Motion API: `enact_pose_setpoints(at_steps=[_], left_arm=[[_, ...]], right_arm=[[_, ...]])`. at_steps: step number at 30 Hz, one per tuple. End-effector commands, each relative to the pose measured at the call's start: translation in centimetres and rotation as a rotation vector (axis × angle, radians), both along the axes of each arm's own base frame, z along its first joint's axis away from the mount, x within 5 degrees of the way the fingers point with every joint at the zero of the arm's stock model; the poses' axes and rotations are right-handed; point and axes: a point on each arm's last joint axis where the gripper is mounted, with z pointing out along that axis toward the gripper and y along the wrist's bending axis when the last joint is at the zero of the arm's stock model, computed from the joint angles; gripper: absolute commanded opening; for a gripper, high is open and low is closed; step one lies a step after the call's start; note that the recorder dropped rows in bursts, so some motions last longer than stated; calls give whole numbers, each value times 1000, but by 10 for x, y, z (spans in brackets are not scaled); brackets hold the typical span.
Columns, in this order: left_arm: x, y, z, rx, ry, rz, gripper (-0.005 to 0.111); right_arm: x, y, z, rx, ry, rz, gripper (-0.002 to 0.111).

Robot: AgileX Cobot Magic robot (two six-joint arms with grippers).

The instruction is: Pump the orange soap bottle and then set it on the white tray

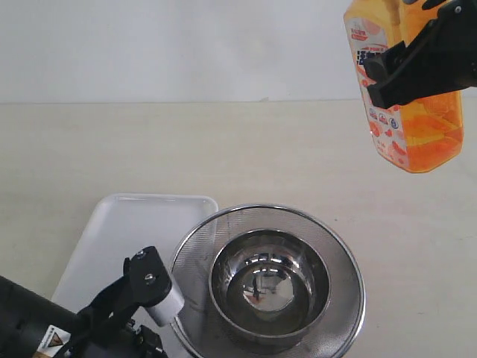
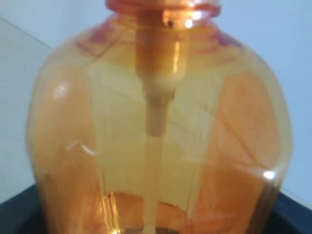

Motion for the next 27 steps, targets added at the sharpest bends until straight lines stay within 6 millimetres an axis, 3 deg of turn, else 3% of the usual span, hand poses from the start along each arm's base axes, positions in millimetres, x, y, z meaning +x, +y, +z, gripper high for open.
enact_pose_setpoints(at_steps=[1,7,27], left_arm=[[3,0,-14,61,-12,9,5],[10,-3,-23,64,-39,34,5],[23,-14,-12,-43,-129,89,5]], right_arm=[[-2,-1,12,1,-41,10,0],[-2,-1,12,-1,-41,5,0],[-2,-1,12,0,-41,8,0]])
